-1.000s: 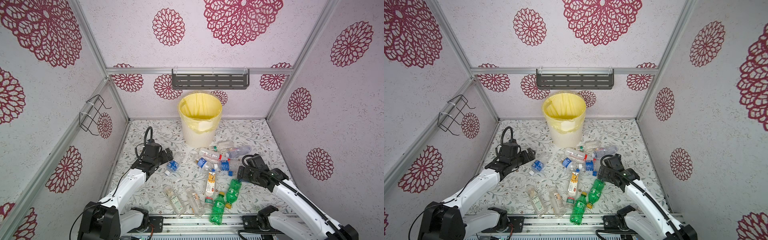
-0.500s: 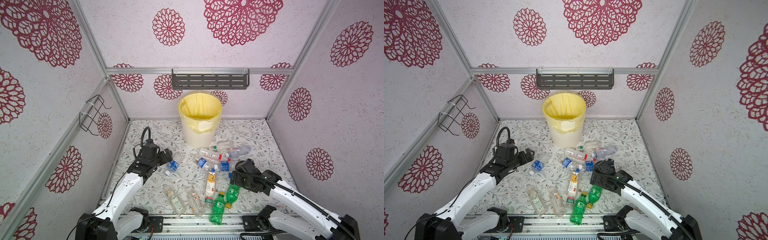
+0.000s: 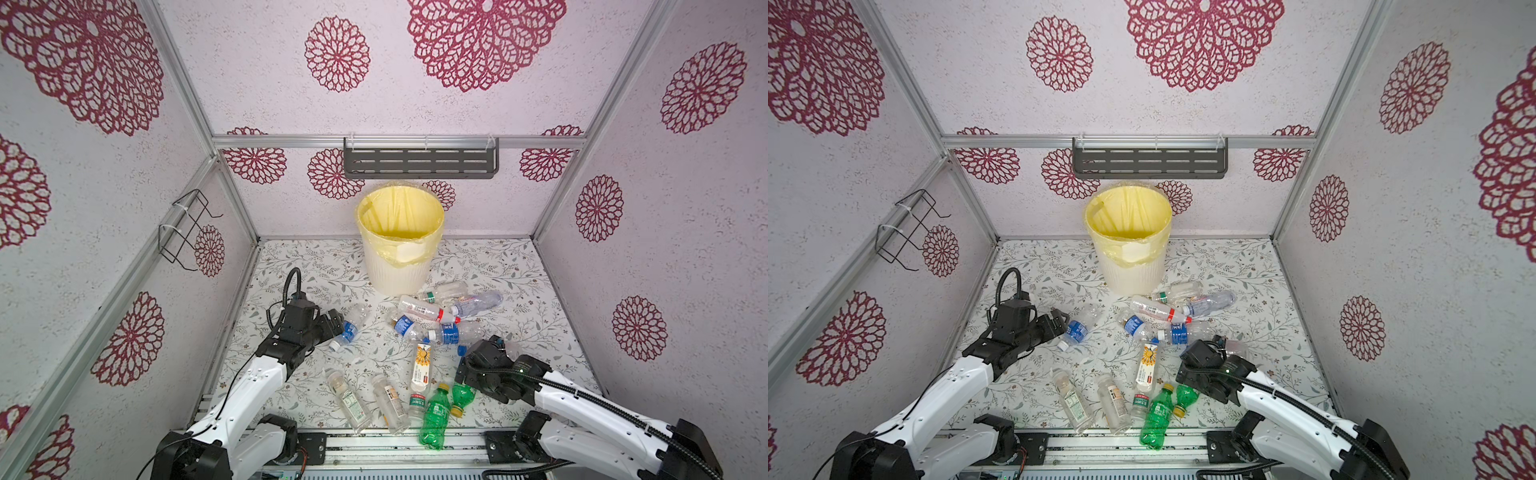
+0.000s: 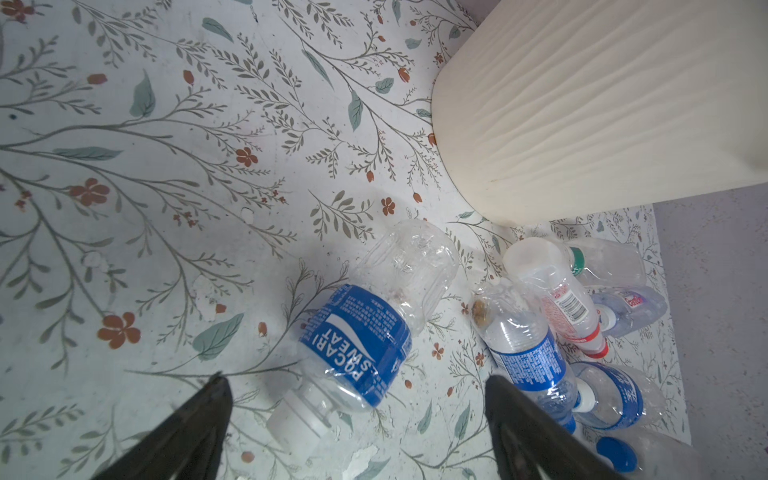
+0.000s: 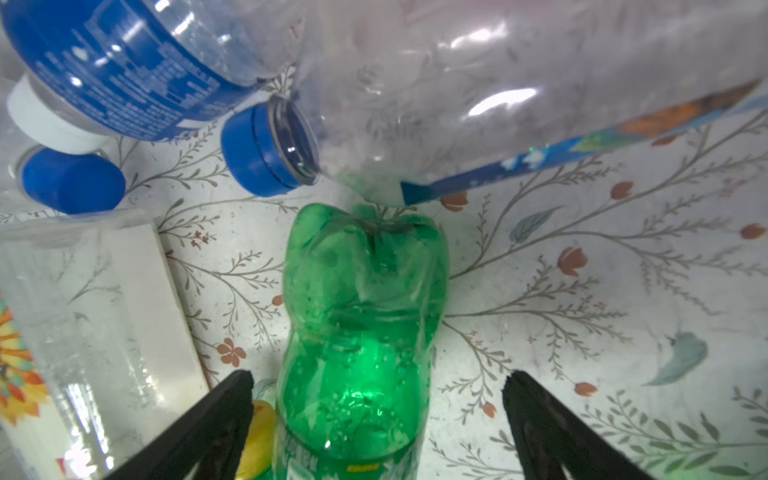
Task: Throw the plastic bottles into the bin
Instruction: 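Lower the right gripper onto the green soda bottle and close it, then lift the green bottle with the right gripper and carry it toward the bin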
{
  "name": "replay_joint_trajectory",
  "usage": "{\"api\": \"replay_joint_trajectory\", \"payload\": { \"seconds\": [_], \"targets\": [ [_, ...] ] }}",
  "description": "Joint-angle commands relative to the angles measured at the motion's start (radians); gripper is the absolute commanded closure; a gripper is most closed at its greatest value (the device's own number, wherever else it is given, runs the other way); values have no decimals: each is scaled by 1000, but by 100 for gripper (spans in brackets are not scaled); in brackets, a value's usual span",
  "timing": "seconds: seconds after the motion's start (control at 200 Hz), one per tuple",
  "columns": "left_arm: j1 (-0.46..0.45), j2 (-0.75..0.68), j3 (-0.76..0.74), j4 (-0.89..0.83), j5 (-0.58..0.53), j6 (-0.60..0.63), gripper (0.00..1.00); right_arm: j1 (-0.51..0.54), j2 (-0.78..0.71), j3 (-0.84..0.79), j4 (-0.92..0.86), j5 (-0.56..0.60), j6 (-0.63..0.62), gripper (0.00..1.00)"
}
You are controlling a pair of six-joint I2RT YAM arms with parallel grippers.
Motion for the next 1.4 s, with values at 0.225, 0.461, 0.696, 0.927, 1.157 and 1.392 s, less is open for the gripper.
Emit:
{"api": "replay_joint_trajectory", "payload": {
  "seconds": [0.225,0.461,0.696,0.927,1.157,1.392],
  "targets": [
    [-9,-79,-1,0,-36,1,3,31,-22,-39,80,43,122,14],
    [-8,-114,-10,-29,-36,-10,3,33,-24,-75,132,39,134,29],
    [-9,-127,-15,-37,-37,-14,3,36,-59,-98,150,37,139,49],
    [-8,-121,-2,-48,-36,-32,3,36,-102,-72,122,61,123,54],
    [-8,-100,14,-48,-36,-43,3,36,-112,4,68,98,66,54],
    [-8,-102,14,-18,-67,-76,3,36,-119,76,58,117,11,56]
  ]
}}
